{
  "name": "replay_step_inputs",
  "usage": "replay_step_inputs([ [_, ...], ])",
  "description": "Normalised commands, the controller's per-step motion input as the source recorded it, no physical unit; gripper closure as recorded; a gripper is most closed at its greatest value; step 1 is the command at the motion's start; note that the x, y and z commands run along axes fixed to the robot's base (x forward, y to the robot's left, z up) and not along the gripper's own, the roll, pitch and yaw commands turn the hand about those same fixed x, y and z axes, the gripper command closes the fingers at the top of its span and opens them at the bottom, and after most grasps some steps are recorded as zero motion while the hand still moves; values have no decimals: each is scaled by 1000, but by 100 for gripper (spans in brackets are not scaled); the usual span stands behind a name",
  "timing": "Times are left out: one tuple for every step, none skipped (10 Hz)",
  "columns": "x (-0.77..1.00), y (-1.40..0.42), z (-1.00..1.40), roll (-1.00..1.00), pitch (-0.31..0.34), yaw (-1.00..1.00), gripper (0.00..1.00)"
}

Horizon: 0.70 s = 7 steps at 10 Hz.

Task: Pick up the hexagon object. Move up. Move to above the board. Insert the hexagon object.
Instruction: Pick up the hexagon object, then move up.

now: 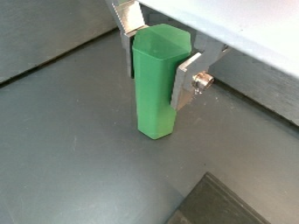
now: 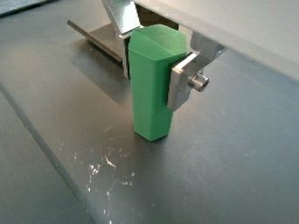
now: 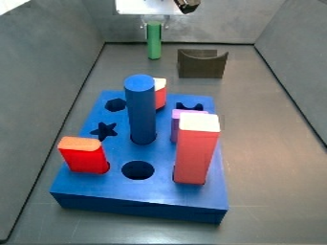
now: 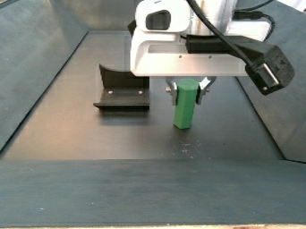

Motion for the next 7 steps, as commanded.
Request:
replay_step_inputs([
  [0, 0, 0, 0, 0, 0, 100],
  [0, 0, 0, 0, 0, 0, 100],
  [0, 0, 0, 0, 0, 0, 100],
  [0, 0, 0, 0, 0, 0, 100],
  [0, 0, 0, 0, 0, 0, 100],
  [0, 0, 0, 0, 0, 0, 100],
  [0, 0, 833, 0, 0, 0, 100],
])
